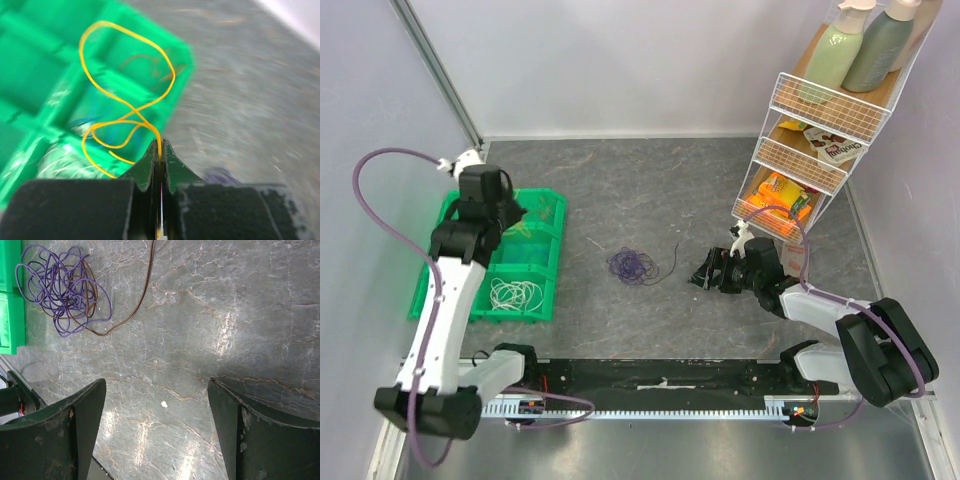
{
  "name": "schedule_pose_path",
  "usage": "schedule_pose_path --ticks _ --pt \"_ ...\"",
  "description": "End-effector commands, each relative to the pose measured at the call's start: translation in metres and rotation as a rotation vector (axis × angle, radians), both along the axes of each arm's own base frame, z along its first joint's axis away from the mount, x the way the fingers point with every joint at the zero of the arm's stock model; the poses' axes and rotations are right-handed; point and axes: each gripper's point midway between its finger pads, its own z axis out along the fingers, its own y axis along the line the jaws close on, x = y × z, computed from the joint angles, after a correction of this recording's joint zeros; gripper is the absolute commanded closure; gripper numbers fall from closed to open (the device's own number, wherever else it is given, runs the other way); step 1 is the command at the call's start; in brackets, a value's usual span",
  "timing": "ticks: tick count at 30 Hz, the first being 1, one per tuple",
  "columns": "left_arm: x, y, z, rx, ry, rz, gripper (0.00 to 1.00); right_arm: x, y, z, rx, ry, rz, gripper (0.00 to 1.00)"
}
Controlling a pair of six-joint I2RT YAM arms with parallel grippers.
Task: Untangle the cables
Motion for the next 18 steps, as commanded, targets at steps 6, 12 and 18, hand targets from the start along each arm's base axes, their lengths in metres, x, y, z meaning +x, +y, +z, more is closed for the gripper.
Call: schedule_pose_path --ticks 6,12,18 --pt "-0.079 0.140 -0.090 -0.094 0.377 0.724 0.98 0.006 -0.002 -0.001 -0.015 -0.065 0.011 0.10" --pt "-0.105 0.179 -0.108 -0.032 0.359 0.980 0.98 0.005 0.000 -0.001 -0.013 -0.069 0.022 0.10" --pt "-0.102 0.195 -0.133 -0.080 0.393 1.061 0.98 0.005 -0.001 -0.001 -0.019 -0.075 0.032 0.10"
